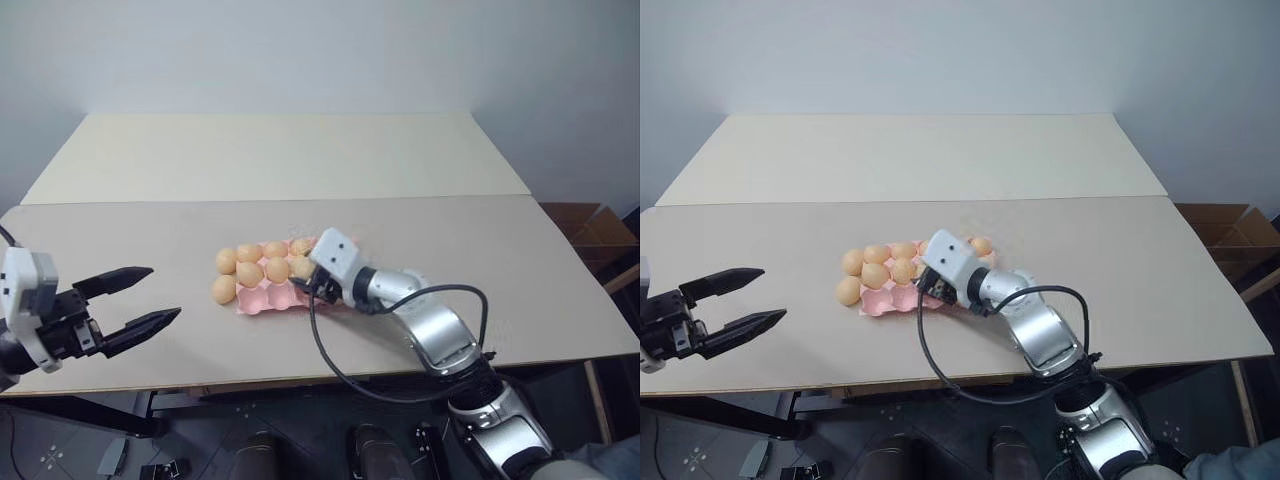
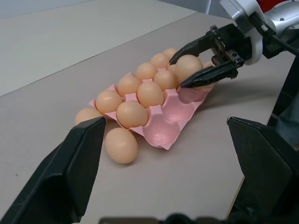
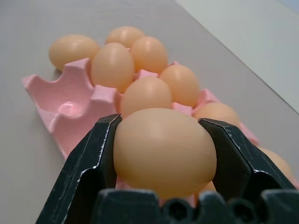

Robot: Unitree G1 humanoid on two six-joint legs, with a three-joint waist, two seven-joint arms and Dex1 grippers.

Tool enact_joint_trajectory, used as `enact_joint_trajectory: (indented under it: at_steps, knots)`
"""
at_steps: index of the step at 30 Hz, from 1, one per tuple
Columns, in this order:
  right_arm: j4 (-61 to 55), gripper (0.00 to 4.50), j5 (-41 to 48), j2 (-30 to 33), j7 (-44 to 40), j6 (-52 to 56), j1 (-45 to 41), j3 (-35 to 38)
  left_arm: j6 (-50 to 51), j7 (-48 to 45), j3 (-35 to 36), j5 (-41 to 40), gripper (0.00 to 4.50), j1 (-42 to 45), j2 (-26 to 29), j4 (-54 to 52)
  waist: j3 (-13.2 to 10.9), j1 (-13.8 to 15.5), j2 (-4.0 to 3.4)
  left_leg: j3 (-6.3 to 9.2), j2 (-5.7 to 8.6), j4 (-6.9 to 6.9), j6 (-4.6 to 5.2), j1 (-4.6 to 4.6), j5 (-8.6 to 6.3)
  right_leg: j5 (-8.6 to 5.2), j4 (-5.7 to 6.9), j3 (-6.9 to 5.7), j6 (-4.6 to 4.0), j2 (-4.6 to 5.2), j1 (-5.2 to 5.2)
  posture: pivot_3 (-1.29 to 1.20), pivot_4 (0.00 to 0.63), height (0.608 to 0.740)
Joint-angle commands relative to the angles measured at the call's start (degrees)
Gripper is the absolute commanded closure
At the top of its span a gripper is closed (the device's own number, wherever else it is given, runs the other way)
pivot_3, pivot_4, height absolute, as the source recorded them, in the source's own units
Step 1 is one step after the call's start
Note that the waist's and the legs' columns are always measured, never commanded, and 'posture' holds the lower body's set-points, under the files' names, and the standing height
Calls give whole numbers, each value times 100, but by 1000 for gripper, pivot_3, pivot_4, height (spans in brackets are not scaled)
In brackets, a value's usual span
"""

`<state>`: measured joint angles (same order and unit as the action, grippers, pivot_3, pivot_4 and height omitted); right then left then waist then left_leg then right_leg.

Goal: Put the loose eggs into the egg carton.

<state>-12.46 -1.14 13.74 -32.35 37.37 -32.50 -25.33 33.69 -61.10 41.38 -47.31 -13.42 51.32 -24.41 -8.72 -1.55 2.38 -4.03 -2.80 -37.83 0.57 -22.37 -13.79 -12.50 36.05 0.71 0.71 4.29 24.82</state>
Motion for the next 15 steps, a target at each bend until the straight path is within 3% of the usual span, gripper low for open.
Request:
enact_joint_trajectory:
  at_steps: [1,3,10,15]
  knots:
    - [-244,707,-40,4,44,75,-30,64,-16,25,4,-23,0,63,55,-53,0,2,0,1,0,0,0,-1,0,1,1,-1,2,-1,2,0,150,740]
    - [-439,38,75,45,-12,193,-68,199,-24,33,-11,-17,0,77,53,-43,0,7,1,3,-2,2,0,-6,0,4,3,-3,8,-5,8,0,150,740]
    - [-1439,38,849,826,-495,430,206,1368,-127,-55,87,66,0,-41,15,74,1,70,2,3,-3,3,0,-11,0,4,1,-4,9,-7,12,0,150,740]
    - [-1765,38,1630,2137,-1577,-287,1170,2820,-154,-273,487,103,0,-454,18,167,1,98,4,3,0,3,3,-18,-5,0,-10,-6,11,-4,10,0,150,740]
